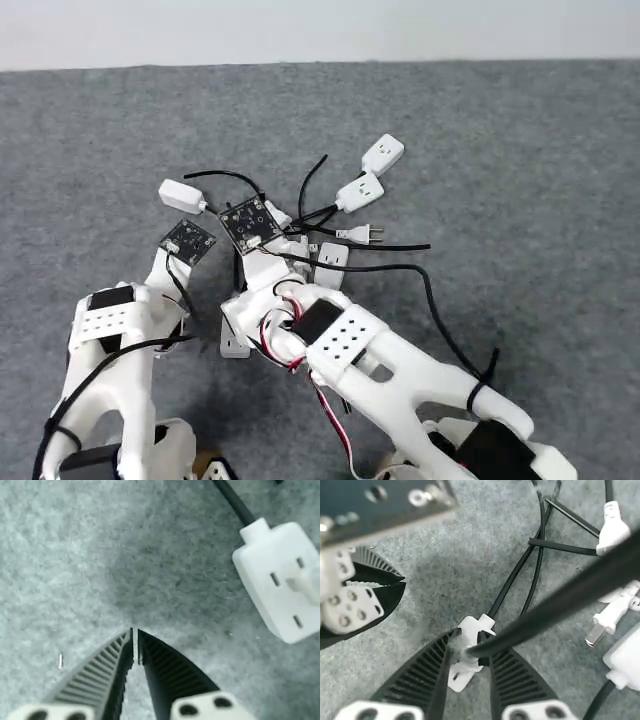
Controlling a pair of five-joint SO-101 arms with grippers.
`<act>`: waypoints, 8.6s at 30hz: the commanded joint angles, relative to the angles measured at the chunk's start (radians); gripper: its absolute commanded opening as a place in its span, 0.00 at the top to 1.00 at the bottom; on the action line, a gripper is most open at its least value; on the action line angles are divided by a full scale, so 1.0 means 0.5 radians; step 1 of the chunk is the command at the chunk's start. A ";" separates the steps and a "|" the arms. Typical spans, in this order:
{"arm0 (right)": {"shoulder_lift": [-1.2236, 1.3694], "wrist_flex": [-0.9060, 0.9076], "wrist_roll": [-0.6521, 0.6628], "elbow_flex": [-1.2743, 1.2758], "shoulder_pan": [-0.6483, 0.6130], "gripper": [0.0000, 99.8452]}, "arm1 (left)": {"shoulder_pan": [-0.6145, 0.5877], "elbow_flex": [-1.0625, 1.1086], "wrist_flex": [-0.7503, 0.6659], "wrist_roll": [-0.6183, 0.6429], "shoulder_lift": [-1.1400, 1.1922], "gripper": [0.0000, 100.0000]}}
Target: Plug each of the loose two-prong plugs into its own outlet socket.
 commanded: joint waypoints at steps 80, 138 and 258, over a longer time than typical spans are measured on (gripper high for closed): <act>0.763 1.005 0.393 -0.559 0.618 0.99 | -0.117 -0.118 -0.138 0.147 -0.031 0.99; -0.250 0.885 0.178 -0.506 0.020 0.99 | -0.012 -0.852 0.672 -0.672 0.786 0.99; 0.671 0.453 0.537 -0.457 -0.149 0.99 | -0.206 -0.078 -0.423 0.528 -0.055 0.99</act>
